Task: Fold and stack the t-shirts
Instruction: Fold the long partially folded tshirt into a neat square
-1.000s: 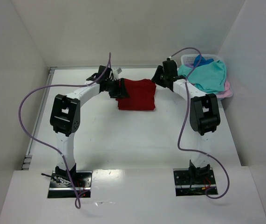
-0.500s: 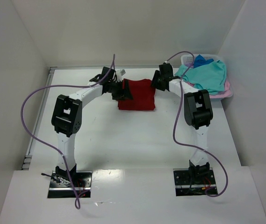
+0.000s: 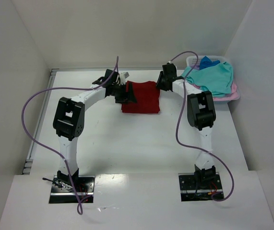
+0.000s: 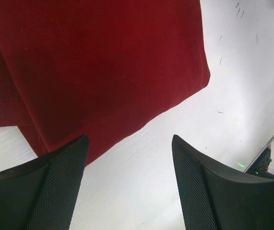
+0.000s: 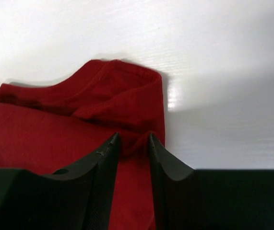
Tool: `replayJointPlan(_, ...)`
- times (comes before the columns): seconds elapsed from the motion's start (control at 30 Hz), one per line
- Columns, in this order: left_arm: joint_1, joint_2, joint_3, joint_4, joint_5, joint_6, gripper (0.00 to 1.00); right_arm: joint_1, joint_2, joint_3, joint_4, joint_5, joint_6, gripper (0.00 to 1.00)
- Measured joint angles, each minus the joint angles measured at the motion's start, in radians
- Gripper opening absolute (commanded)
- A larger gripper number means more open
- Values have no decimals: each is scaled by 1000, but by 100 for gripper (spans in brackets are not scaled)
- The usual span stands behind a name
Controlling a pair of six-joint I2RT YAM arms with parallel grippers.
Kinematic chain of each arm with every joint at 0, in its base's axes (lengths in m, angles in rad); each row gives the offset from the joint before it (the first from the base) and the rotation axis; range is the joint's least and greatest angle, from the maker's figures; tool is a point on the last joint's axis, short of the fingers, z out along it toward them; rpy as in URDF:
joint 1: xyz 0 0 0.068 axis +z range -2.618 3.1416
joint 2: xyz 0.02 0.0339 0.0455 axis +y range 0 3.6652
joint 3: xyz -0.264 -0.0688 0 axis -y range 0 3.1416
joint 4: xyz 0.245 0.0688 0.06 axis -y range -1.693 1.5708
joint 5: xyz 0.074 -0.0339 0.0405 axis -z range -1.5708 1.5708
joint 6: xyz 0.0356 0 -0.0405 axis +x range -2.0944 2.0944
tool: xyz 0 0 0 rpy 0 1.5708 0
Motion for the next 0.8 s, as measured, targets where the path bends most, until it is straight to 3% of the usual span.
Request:
replayJointPlan(0.13,0,0,0,-3,-3,0,78,0,39,29,-9,-1,-4,11)
replayJointPlan(0.27,0,0,-3,-2,-7,0,78,0,41,33,-16,1,-2,0)
replayJointPlan(0.8,39,-52,-65,7,-39,-1,82,0,10,94,-14,1,-5,0)
